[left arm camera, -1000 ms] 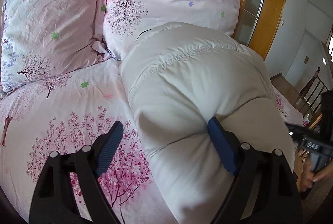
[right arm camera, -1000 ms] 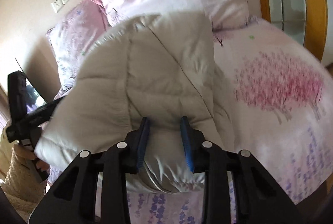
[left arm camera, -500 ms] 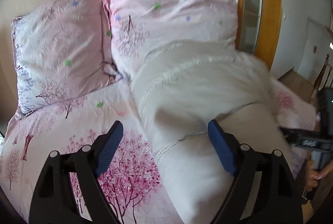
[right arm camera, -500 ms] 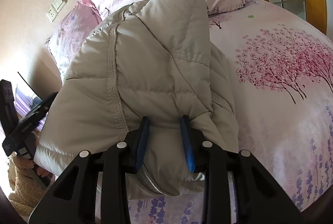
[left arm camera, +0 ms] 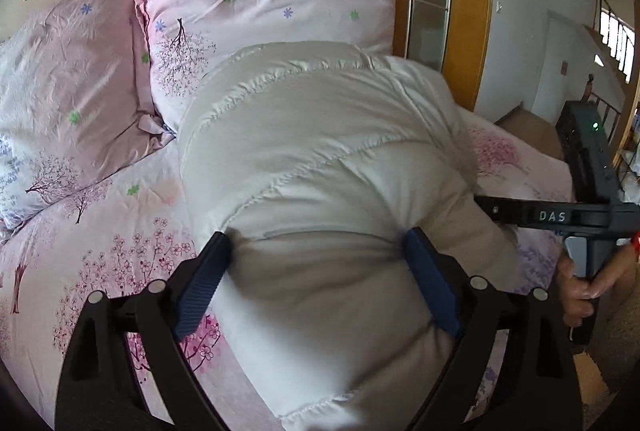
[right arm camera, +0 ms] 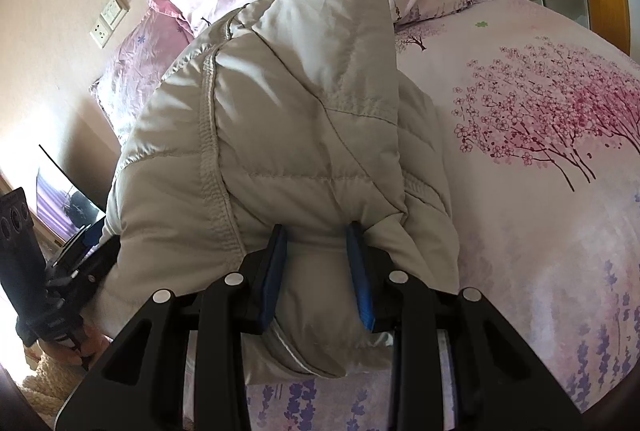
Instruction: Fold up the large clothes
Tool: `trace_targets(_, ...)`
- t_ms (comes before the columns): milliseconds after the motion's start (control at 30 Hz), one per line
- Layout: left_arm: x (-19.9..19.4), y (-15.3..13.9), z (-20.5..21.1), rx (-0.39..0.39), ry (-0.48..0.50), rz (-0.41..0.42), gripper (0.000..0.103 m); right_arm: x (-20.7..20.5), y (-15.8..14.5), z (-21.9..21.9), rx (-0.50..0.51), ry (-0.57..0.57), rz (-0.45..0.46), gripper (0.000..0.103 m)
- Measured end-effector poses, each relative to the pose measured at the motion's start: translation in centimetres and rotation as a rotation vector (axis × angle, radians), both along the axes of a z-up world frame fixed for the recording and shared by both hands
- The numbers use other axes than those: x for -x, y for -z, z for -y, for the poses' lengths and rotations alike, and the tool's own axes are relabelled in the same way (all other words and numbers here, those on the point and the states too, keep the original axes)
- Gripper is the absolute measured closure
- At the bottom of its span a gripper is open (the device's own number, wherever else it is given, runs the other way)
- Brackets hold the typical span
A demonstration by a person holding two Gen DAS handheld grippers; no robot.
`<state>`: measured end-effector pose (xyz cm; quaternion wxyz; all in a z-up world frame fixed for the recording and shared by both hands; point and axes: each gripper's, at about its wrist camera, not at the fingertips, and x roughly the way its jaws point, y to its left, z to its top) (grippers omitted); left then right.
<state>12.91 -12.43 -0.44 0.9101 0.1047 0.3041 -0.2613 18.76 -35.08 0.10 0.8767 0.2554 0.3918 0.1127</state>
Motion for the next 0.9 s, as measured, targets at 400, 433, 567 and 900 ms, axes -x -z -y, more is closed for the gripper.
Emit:
trace_targets(400, -4.3, -3.8, -6.9, 0.268, -0.07, -0.111, 0.009, -2.3, -7.6, 2.4, 0.025, 0.037, -0.001, 0.022)
trace_targets(433, -5.5, -4.0, -7.8, 0.287, -0.097, -0.125, 0.009, -3.5, -8.3, 3.3, -0.002, 0.047, 0.004, 0.021)
trace_targets(567, -11.4, -3.0, -10.2, 0.37, -0.174, -0.277, 0.009, -8.7, -8.5, 4.8, -0.066, 0.065, -0.061, 0.021)
trace_targets(900, -14.7, -2.4, -7.1, 0.296, -0.172, -0.279, 0.008, -13.4, -2.3, 5.4, 0.015, 0.07, -0.252, 0.089)
